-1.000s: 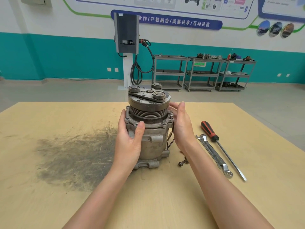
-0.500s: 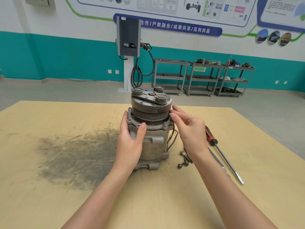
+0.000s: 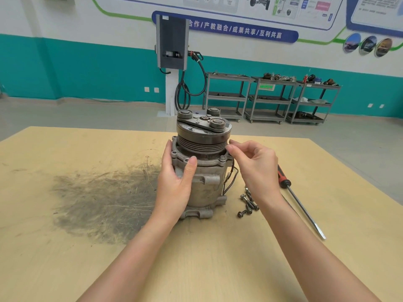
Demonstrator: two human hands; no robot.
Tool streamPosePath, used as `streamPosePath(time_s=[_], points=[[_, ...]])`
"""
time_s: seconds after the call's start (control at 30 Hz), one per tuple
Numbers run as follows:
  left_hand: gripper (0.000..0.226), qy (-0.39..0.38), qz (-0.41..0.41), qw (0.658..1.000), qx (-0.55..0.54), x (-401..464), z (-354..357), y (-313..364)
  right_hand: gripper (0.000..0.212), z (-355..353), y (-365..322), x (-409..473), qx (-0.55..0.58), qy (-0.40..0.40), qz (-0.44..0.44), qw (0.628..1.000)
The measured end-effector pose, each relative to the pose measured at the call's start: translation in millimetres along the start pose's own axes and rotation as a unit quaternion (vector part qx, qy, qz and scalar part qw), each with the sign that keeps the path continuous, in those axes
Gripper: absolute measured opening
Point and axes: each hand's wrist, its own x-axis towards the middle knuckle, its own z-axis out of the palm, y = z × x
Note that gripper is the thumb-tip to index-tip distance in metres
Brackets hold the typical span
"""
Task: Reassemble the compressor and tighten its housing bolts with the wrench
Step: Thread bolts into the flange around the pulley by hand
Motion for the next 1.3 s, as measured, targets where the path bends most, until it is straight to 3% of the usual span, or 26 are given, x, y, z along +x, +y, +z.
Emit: streamPosePath(time_s=[0.37,0.63,0.77,0.87,1.3], points=[[0.089,0.001,0.005,1.0,-0.002,0.2,-0.8,-1.1,0.017,-6.1,4.2,-1.9,0.051,-0.07,-0.029,0.996],[0.089,0.002,0.006,1.0,-0.009,0.7,0.3,-1.0,0.017,5.0,5.3,-4.6,0.068,-0.024,-0.006,0.997],[0.09,0.0,0.006,1.0,-0.01,0.8,0.3,-0.2,0.005,-0.4,7.4,-5.0,0.082,-0.046,-0.002,0.996],[0.092,0.001,0.004,1.0,-0.014,1.2,0.2,-0.6,0.015,-2.3,7.6,-5.0,0.069,-0.051,-0.019,0.996],[0.088,0.004,0.013,1.0,-0.009,0.1,-0.1,0.6,0.021,-1.0,3.1,-0.4,-0.002,-0.03,-0.033,0.999]])
